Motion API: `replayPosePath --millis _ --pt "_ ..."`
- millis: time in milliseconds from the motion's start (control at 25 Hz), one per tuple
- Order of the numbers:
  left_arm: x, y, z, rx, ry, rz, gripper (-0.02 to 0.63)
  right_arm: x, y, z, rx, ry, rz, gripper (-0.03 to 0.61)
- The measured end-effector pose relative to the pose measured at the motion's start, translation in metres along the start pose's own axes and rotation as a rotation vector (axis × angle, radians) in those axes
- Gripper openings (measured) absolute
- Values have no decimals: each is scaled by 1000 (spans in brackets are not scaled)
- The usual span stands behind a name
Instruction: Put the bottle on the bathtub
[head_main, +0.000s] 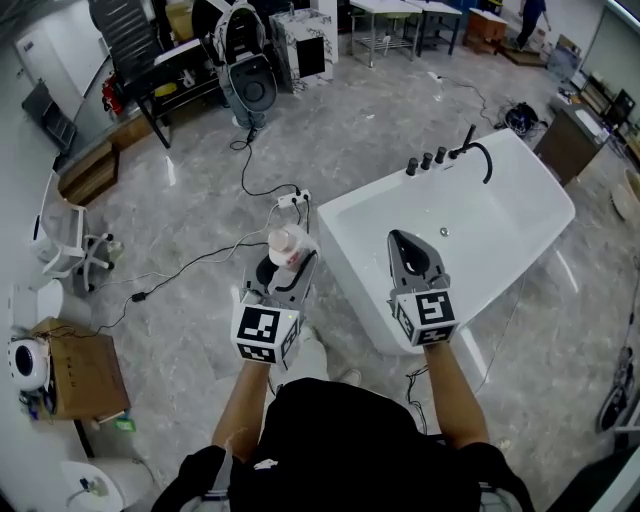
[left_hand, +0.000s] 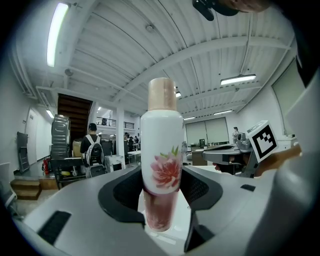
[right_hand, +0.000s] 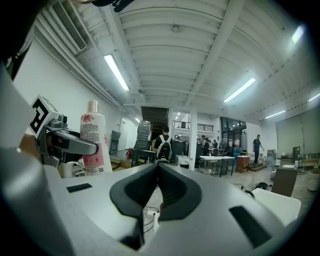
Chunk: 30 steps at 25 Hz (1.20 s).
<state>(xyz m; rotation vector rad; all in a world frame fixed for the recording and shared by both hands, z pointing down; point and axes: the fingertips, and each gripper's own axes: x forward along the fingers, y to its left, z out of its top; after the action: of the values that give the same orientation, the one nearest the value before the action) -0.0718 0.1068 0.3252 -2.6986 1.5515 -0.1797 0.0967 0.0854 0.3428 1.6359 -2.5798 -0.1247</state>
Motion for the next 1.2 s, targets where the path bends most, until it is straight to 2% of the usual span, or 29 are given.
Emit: replayPosePath --millis 240,520,1200 --pt "27 23 -13 -41 21 7 235 33 -9 -10 1 13 11 21" --pt "90 58 -27 -51 29 -19 235 96 -31 -17 7 6 -5 21" --pt "245 199 -32 -62 80 -158 235 293 -68 -21 42 91 -117 21"
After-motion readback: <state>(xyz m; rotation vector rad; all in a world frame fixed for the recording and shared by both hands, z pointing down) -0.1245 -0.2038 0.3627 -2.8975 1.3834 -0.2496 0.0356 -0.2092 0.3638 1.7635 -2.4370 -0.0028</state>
